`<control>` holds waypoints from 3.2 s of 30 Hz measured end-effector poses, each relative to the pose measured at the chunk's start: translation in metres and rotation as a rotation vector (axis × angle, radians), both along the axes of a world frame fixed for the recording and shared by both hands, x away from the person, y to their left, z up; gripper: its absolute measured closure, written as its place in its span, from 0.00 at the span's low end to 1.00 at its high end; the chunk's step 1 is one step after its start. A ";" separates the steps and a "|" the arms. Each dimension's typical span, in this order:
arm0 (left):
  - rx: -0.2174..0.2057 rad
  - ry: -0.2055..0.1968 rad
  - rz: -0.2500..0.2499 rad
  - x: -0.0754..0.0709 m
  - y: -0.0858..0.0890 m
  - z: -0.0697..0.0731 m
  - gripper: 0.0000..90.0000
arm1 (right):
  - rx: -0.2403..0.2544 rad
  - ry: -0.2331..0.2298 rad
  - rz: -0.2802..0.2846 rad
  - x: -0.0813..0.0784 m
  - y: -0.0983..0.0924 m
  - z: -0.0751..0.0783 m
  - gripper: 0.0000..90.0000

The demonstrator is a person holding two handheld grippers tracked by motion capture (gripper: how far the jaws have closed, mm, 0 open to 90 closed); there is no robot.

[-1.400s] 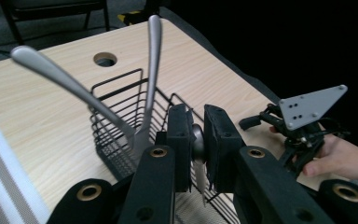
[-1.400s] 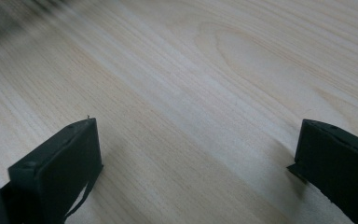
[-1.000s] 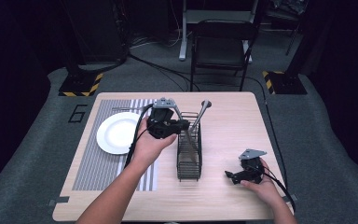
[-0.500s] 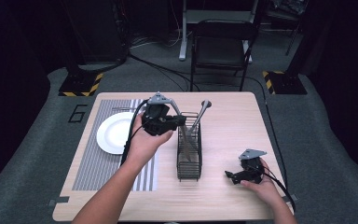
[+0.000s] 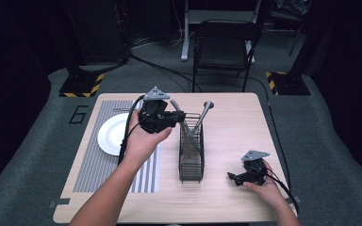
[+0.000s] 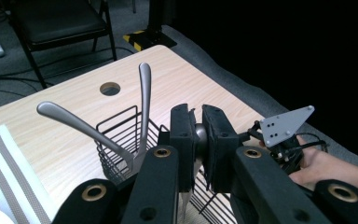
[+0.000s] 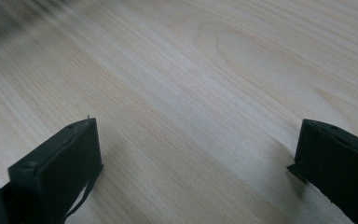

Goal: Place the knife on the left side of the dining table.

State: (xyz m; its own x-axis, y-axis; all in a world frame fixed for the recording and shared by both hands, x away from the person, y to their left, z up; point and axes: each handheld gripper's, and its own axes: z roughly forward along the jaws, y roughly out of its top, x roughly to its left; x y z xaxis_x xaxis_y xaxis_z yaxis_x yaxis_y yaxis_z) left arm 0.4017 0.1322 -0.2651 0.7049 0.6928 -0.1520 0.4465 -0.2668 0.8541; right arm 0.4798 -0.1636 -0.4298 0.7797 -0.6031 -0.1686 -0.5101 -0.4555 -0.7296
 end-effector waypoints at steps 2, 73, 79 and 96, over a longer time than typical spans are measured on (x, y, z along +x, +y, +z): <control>-0.002 -0.007 0.001 -0.001 0.000 0.003 0.93 | 0.000 0.000 0.000 0.000 0.000 0.000 0.00; -0.061 0.105 0.259 0.003 0.116 -0.039 0.93 | 0.000 0.001 0.000 0.000 0.000 0.000 0.00; -0.072 0.128 0.285 0.004 0.126 -0.050 0.93 | 0.000 0.001 0.000 0.000 0.000 0.000 0.00; -0.105 0.155 0.341 0.009 0.141 -0.079 0.93 | 0.000 0.001 0.000 0.000 0.000 0.000 0.00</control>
State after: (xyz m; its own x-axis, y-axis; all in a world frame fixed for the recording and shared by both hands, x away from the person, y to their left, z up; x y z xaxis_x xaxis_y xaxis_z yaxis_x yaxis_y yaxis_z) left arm 0.4107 0.2729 -0.3438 0.4002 0.8584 -0.3209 0.6204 0.0040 0.7842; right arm 0.4799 -0.1636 -0.4298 0.7795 -0.6032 -0.1692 -0.5109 -0.4558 -0.7289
